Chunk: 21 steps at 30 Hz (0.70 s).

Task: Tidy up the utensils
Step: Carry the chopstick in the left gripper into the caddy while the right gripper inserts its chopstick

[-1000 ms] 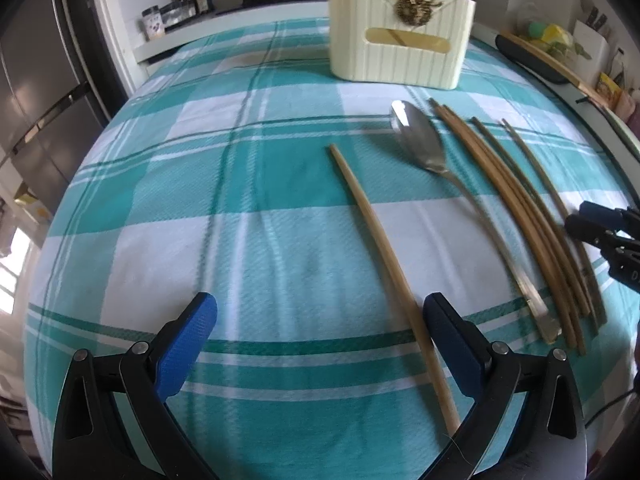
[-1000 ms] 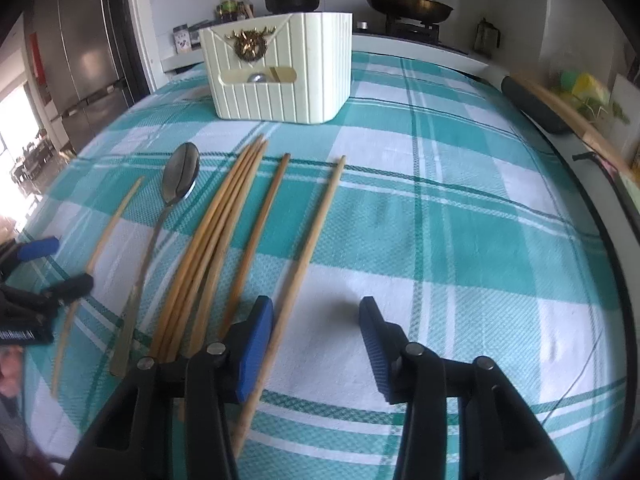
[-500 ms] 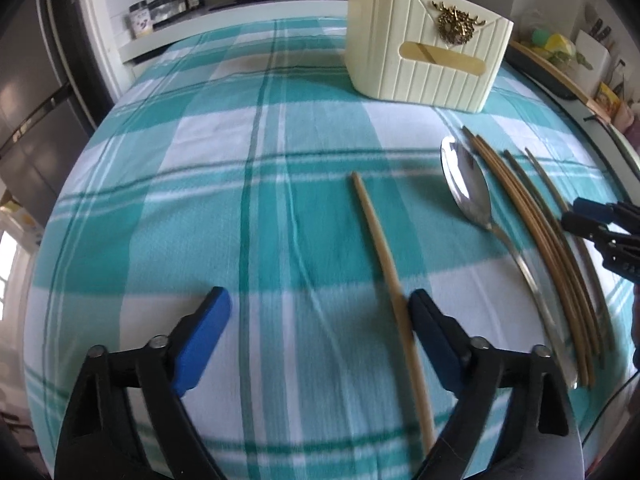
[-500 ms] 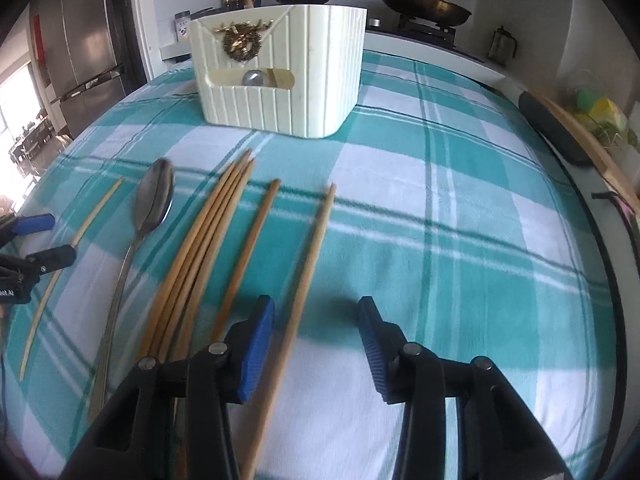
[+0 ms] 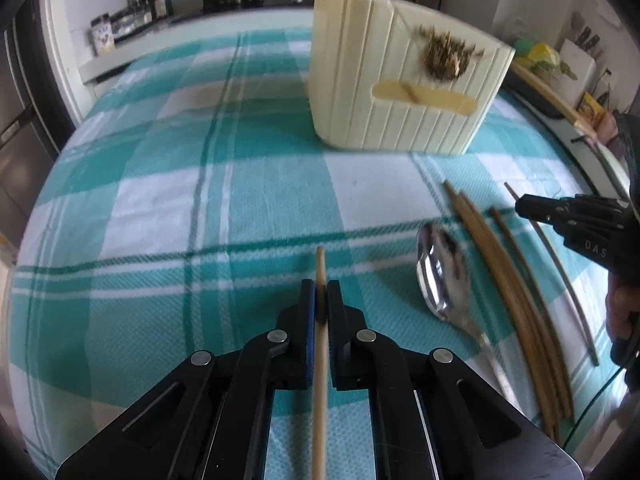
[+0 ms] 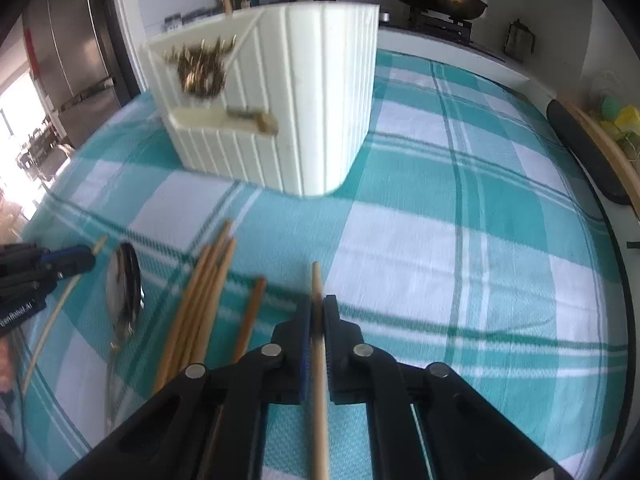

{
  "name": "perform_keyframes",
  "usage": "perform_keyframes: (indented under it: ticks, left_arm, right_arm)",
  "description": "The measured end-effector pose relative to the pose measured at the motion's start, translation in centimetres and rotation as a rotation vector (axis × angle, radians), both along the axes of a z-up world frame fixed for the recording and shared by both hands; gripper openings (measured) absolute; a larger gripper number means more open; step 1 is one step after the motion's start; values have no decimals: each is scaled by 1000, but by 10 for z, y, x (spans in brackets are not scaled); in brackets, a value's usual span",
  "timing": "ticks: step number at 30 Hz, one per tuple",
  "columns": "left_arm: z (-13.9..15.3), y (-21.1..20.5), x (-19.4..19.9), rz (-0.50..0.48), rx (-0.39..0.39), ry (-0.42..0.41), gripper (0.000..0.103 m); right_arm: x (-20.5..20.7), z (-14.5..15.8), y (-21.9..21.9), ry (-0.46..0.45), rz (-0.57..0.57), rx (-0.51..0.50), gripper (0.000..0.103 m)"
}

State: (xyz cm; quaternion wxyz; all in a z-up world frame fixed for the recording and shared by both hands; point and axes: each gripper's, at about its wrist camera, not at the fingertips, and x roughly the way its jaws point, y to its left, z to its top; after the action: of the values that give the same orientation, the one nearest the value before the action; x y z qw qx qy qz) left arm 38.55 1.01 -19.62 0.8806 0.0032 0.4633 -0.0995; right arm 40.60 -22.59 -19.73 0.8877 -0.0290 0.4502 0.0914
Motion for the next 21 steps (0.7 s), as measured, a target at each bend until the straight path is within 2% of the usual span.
perform_keyframes:
  ticks: [8,11,16,21]
  left_arm:
    - [85,25,-50,5,-160,-204,4]
    - [109,30,-68,-4,-192,-262,4]
    - [146,36,-98,-24,-242,-356,4]
    - [172,39,-110,-42,-280,-415,4]
  right_arm:
    - [-65,94,1,-216,33,94,6]
    - [-94,124,1,-292,40,104,6]
    - [-134,156,2,-394,39,111,6]
    - [-149,181,9,-464,51,94,6]
